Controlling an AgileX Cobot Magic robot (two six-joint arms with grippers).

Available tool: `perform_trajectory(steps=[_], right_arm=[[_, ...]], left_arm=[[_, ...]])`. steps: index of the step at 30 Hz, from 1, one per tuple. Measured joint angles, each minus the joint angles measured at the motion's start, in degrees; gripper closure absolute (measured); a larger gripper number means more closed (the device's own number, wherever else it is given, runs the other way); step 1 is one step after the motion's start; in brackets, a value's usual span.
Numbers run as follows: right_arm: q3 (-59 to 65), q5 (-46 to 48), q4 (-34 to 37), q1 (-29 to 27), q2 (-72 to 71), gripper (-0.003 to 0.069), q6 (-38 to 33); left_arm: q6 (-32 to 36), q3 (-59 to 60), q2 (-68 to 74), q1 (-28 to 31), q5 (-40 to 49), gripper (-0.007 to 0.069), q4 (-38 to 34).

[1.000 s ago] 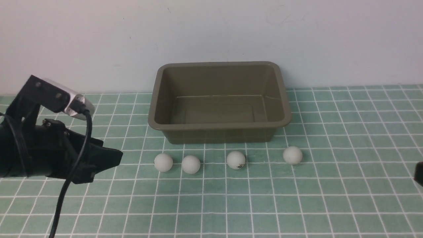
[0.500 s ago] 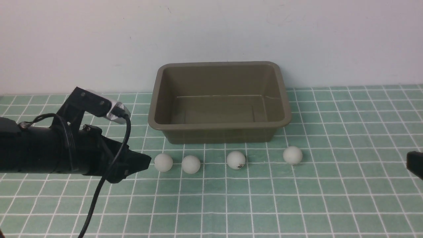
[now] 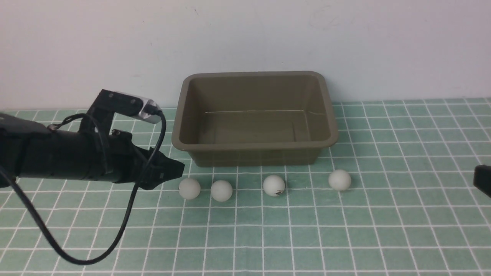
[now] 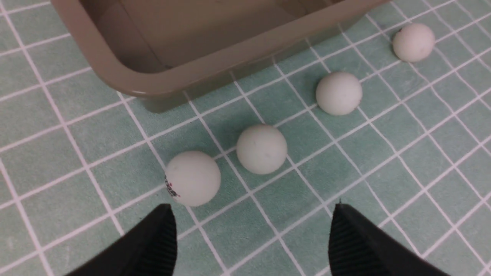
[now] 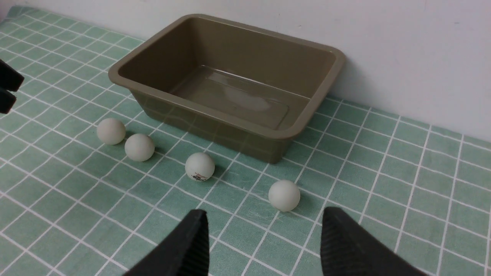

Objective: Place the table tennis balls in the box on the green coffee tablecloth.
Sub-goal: 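Reach for and grasp a ping pong ball on the table beside the basket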

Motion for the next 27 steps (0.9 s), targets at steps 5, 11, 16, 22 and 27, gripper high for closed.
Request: perform_trajectory(steps=[5,11,16,22,27], right_arm=[[0.0,-0.17,0.42,0.0,0.0,0.0291,-0.44],[0.0,-0.17,0.42,0.0,0.0,0.0291,-0.49],[0.0,-0.17,0.42,0.0,0.0,0.0291,-0.49],[0.0,-0.66,0.42,0.0,0.0,0.0291,-0.84],[0.0,-0.98,0.42,0.0,0.0,0.0291,-1.07]], left_arm=[[-4.83,-6.19,7.56,-1.93,0.2,0.0145,7.65],[-8.11,-9.92,13.44,-3.13,0.21,0.0145,12.01],[-7.15,-11.44,16.51,-3.67,-0.85,0.0145,12.17],[-4.38,-12.74,20.17,-4.64,-3.89,0.0145,10.79],[-2.5,-12.81,20.66,-4.75,-6.96,0.0145,8.79]])
